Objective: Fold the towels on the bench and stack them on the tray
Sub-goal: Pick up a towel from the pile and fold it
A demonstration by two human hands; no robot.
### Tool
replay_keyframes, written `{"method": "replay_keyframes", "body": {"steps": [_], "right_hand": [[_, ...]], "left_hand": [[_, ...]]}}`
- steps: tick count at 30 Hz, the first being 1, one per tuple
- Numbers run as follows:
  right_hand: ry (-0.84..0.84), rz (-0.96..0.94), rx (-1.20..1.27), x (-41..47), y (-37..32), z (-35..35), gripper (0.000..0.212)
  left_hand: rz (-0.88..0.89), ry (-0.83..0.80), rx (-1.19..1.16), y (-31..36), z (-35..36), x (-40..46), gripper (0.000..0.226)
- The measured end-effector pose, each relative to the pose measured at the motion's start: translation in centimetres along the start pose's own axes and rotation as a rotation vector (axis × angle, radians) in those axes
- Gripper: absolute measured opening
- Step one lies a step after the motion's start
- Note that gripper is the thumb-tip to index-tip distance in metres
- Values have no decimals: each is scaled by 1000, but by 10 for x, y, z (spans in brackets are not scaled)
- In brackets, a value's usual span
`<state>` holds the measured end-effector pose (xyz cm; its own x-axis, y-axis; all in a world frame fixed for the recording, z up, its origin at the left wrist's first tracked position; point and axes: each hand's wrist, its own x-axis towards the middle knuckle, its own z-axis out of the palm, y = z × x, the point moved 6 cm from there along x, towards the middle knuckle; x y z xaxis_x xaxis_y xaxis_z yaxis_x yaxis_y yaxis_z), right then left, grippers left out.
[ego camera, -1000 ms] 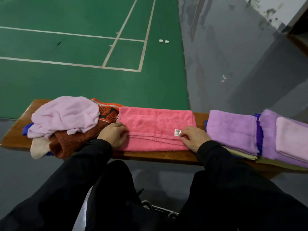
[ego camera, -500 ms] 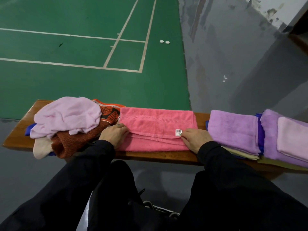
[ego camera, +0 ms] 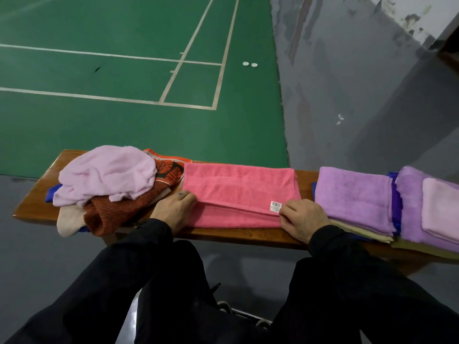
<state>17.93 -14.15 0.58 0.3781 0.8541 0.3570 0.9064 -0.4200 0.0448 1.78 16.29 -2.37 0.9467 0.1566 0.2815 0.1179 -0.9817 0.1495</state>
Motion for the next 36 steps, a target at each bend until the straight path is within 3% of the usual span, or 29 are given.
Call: {"method": "replay_keyframes", "body": {"steps": [8, 11, 17, 19, 22, 26, 30, 36], "right_hand": [[-94, 18, 44, -2, -4, 10, 20], [-151, 47, 65, 0, -1, 13, 33], [-226, 28, -18, 8, 0, 16, 17], [-263, 77, 5, 8, 0, 17, 19], [-317, 227, 148, 10, 5, 14, 22], [-391, 302, 196, 14, 8, 14, 19], [-264, 352, 154, 17, 7, 4, 9], [-24, 243, 14, 23, 11, -13, 8]], "left_hand": [[33, -41, -26, 0, 0, -9, 22], [32, -68, -6, 6, -7, -2, 23], [101, -112, 164, 12, -5, 11, 24], [96, -137, 194, 11, -3, 12, 15], [76, -148, 215, 8, -1, 14, 31], [42, -142, 165, 14, -3, 15, 35], [15, -166, 219, 10, 2, 19, 18], [46, 65, 217, 10, -17, 17, 15]]}}
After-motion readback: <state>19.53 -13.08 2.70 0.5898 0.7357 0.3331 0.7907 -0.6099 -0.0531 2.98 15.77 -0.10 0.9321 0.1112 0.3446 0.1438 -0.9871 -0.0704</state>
